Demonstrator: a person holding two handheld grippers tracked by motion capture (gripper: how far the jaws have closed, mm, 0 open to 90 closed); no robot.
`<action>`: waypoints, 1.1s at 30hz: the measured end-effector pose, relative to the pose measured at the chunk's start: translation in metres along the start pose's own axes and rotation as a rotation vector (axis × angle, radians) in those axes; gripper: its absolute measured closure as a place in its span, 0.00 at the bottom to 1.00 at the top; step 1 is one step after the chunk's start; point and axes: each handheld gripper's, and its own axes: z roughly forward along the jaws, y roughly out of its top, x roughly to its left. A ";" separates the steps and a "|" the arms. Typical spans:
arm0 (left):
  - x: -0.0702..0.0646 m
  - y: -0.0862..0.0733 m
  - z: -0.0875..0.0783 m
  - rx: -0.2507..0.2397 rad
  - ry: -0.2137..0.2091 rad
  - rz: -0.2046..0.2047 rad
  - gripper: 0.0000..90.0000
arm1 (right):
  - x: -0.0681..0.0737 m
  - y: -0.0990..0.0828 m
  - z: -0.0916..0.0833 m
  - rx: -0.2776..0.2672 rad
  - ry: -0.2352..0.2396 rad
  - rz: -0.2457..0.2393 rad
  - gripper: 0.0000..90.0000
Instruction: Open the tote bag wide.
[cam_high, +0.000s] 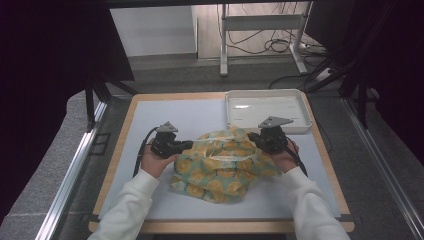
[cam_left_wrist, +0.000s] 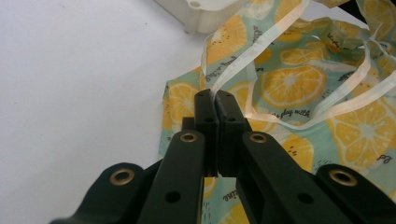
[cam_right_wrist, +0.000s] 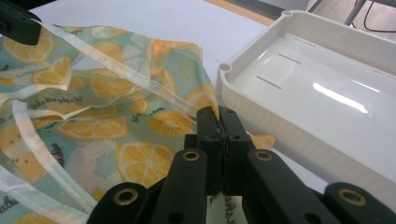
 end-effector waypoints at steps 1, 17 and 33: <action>0.000 0.000 0.000 0.000 0.000 0.000 1.00 | 0.000 0.000 0.000 0.000 0.000 0.000 0.98; -0.002 0.001 -0.005 -0.012 -0.005 0.009 1.00 | 0.002 0.001 -0.005 -0.014 0.010 0.000 0.98; -0.010 -0.001 -0.013 -0.025 -0.026 0.022 1.00 | 0.006 0.001 -0.017 -0.030 0.039 -0.001 0.98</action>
